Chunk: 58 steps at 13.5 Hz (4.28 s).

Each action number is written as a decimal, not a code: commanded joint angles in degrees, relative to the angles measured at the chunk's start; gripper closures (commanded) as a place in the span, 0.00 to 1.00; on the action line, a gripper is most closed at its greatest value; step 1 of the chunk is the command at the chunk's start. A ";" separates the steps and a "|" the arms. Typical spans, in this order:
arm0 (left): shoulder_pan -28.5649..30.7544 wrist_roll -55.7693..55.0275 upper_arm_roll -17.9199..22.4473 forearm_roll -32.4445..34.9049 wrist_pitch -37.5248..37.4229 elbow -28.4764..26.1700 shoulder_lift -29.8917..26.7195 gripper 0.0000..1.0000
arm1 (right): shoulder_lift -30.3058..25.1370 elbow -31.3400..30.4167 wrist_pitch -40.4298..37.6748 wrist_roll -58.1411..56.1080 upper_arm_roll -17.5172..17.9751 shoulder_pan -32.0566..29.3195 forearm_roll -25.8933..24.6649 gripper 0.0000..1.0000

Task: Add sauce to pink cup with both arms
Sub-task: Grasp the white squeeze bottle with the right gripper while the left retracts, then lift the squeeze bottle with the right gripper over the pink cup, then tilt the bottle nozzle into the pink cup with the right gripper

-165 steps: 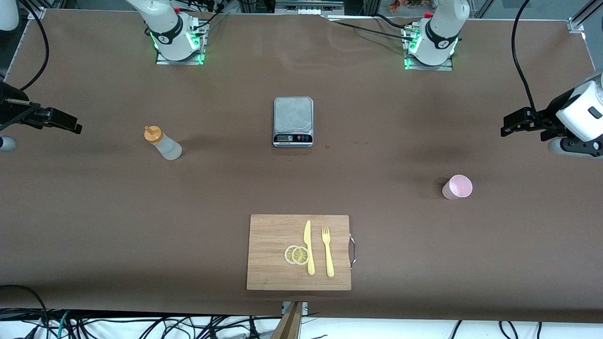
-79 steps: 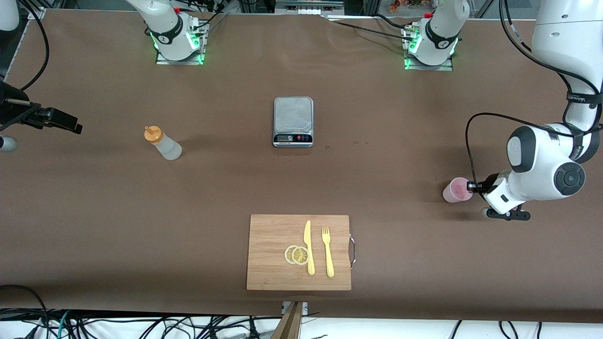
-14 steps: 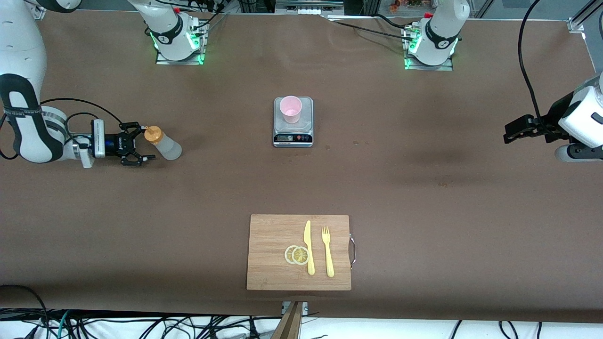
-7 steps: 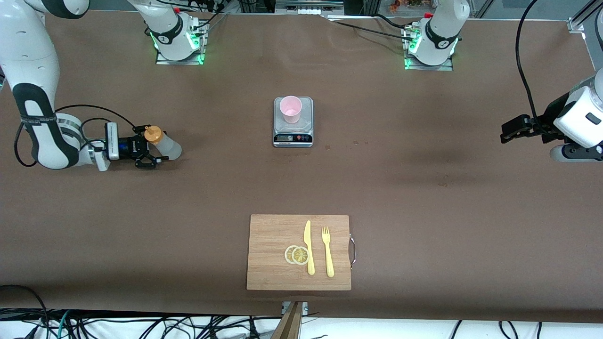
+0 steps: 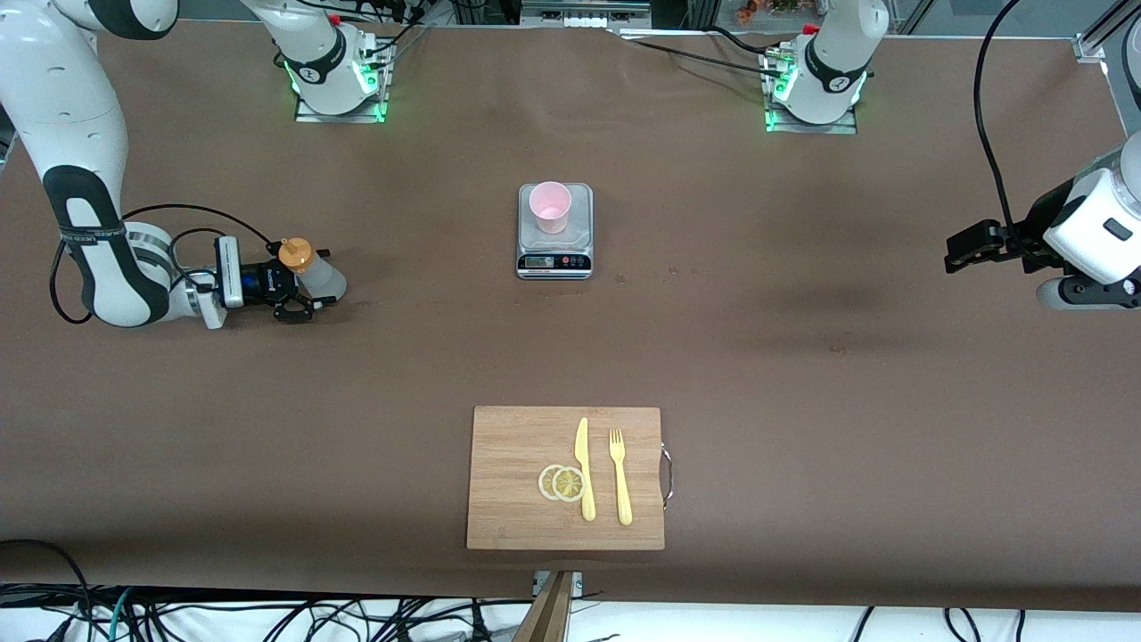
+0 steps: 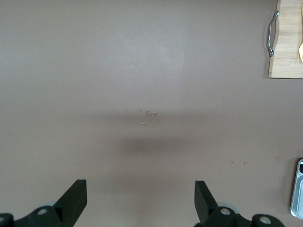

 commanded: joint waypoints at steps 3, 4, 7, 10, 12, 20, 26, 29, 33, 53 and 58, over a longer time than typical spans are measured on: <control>-0.12 1.27 -0.16 -0.97 -1.18 1.63 0.71 0.00 | 0.14 2.85 -0.93 7.23 0.03 0.71 -4.03 0.71; -0.12 1.27 -0.25 -0.97 -1.18 1.63 0.71 0.00 | -0.04 3.20 -1.01 8.12 0.03 0.71 -4.21 0.76; -0.12 1.27 -0.25 -0.97 -1.18 1.63 0.80 0.00 | -1.96 3.56 -1.01 13.11 -0.06 1.93 -6.49 0.80; -0.12 1.27 -0.25 -1.06 -1.18 1.63 0.80 0.00 | -6.62 3.56 -0.58 22.68 -0.06 5.00 -9.83 0.82; -0.12 1.27 -0.25 -0.97 -1.18 1.63 0.80 0.00 | -10.13 3.56 0.21 29.36 -0.06 7.99 -12.29 0.82; -0.21 1.27 -0.25 -1.06 -1.18 1.63 0.80 0.00 | -20.17 8.81 7.25 62.13 0.64 28.63 -36.61 0.82; -0.21 1.27 -0.25 -1.06 -1.18 1.63 0.80 0.00 | -20.34 10.06 7.25 78.14 8.72 34.97 -50.76 0.82; -0.21 1.27 -0.25 -1.06 -1.18 1.63 0.80 0.00 | -19.64 10.06 7.34 86.68 12.51 37.44 -56.76 0.82; -0.21 1.27 -0.33 -1.06 -1.18 1.63 0.80 0.00 | -19.11 9.97 7.34 90.55 12.86 41.39 -57.56 0.82; -0.21 1.27 -0.25 -1.06 -1.18 1.63 0.80 0.00 | -14.63 14.10 0.57 109.73 24.03 44.92 -71.63 0.82; -0.21 1.27 -0.25 -1.06 -1.18 1.63 0.80 0.00 | -15.42 14.10 5.56 101.22 23.59 39.74 -65.32 0.82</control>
